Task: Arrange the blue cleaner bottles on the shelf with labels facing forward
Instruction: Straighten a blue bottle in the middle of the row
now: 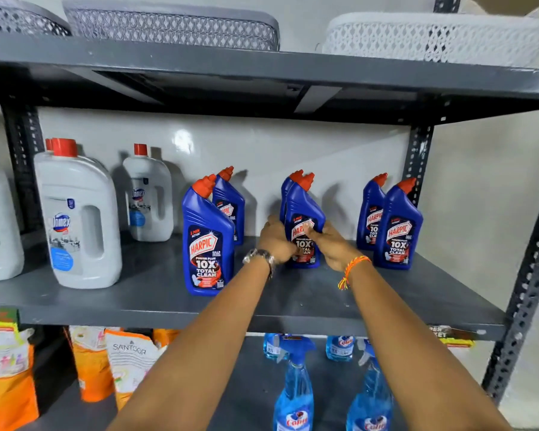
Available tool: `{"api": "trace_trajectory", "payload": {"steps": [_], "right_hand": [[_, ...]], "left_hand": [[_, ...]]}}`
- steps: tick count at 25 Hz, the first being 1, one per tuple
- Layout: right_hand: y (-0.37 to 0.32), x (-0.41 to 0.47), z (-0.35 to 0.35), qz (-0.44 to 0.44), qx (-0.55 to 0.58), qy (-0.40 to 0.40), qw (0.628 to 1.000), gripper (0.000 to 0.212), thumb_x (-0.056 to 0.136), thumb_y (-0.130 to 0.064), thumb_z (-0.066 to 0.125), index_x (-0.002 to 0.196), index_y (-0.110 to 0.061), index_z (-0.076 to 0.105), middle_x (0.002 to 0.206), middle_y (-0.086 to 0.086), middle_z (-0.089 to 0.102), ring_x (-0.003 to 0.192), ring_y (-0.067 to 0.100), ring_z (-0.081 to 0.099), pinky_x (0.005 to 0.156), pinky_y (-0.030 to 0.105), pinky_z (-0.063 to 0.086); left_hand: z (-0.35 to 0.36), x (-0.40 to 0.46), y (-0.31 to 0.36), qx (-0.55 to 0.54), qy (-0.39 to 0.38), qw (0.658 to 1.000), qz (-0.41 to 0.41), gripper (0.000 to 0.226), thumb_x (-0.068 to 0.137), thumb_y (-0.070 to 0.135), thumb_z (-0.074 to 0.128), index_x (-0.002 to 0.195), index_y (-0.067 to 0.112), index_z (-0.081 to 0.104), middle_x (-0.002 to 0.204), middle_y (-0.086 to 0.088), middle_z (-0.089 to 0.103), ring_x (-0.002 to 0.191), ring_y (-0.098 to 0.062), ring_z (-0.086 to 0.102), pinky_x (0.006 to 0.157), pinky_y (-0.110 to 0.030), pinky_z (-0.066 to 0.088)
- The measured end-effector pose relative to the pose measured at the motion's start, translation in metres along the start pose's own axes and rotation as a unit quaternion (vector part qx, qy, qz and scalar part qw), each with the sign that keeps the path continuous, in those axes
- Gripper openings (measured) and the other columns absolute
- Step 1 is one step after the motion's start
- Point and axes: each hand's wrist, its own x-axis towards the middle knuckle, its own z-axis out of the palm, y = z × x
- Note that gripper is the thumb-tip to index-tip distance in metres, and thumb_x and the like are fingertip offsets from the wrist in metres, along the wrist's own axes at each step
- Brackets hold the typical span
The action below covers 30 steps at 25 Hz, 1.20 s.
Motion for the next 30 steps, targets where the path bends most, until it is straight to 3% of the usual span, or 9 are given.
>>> {"api": "trace_trajectory", "payload": {"steps": [2, 4, 6, 10, 16, 27, 30], "right_hand": [[0.005, 0.0, -0.002, -0.005, 0.023, -0.042, 0.999, 0.034, 0.099, -0.015, 0.056, 0.133, -0.015, 0.049, 0.136, 0.019, 0.062, 0.122, 0.037, 0.062, 0.101, 0.057, 0.052], [0.002, -0.013, -0.004, -0.024, 0.023, -0.061, 0.998, 0.03, 0.1, -0.015, 0.055, 0.129, -0.017, 0.051, 0.135, 0.019, 0.063, 0.114, 0.031, 0.066, 0.099, 0.054, 0.054], [0.001, -0.032, -0.008, -0.048, 0.015, -0.076, 0.996, 0.025, 0.099, -0.017, 0.056, 0.124, -0.019, 0.052, 0.129, 0.015, 0.067, 0.102, 0.021, 0.069, 0.09, 0.043, 0.059], [0.012, -0.074, -0.016, -0.086, 0.007, -0.074, 0.994, 0.036, 0.096, -0.023, 0.06, 0.13, -0.018, 0.051, 0.113, -0.004, 0.071, 0.094, 0.004, 0.072, 0.078, 0.024, 0.061], [0.017, -0.089, -0.015, -0.102, -0.02, -0.045, 0.994, 0.048, 0.093, -0.032, 0.065, 0.136, -0.014, 0.051, 0.124, 0.008, 0.071, 0.108, 0.02, 0.072, 0.095, 0.046, 0.059], [0.019, -0.09, -0.014, -0.096, -0.025, -0.046, 0.994, 0.051, 0.093, -0.034, 0.065, 0.137, -0.015, 0.048, 0.128, 0.009, 0.069, 0.111, 0.023, 0.071, 0.095, 0.048, 0.059], [0.016, -0.095, -0.02, -0.067, -0.02, -0.067, 0.995, 0.049, 0.094, -0.03, 0.065, 0.134, -0.011, 0.043, 0.128, 0.007, 0.067, 0.11, 0.017, 0.069, 0.092, 0.038, 0.06]], "left_hand": [[0.009, 0.039, -0.021, 0.002, -0.034, 0.999, 0.003, 0.057, 0.065, 0.012, 0.08, 0.119, 0.013, 0.062, 0.116, -0.01, 0.072, 0.111, -0.029, 0.067, 0.099, -0.044, 0.054], [0.011, 0.045, -0.034, -0.002, -0.034, 0.999, 0.0, 0.059, 0.067, 0.014, 0.082, 0.123, 0.015, 0.062, 0.118, -0.008, 0.073, 0.11, -0.027, 0.068, 0.101, -0.048, 0.053], [0.008, 0.012, -0.025, -0.025, -0.028, 0.999, 0.023, 0.061, 0.072, 0.014, 0.082, 0.129, 0.014, 0.058, 0.119, -0.002, 0.071, 0.108, -0.021, 0.067, 0.101, -0.041, 0.052], [0.019, -0.04, -0.029, -0.063, 0.0, 0.995, 0.079, 0.054, 0.078, 0.01, 0.079, 0.127, 0.013, 0.056, 0.112, 0.001, 0.069, 0.102, -0.015, 0.067, 0.092, -0.03, 0.052], [0.019, -0.052, -0.03, -0.09, 0.0, 0.994, 0.063, 0.054, 0.074, 0.014, 0.083, 0.123, 0.015, 0.059, 0.111, 0.0, 0.072, 0.102, -0.014, 0.068, 0.096, -0.037, 0.055], [0.019, -0.059, -0.027, -0.095, 0.003, 0.994, 0.044, 0.055, 0.075, 0.012, 0.082, 0.125, 0.016, 0.058, 0.114, -0.001, 0.072, 0.109, -0.017, 0.067, 0.101, -0.046, 0.054], [0.021, -0.07, -0.026, -0.105, 0.025, 0.993, 0.04, 0.075, 0.067, 0.017, 0.089, 0.13, 0.018, 0.047, 0.119, 0.002, 0.068, 0.116, -0.019, 0.065, 0.103, -0.043, 0.052]]}}
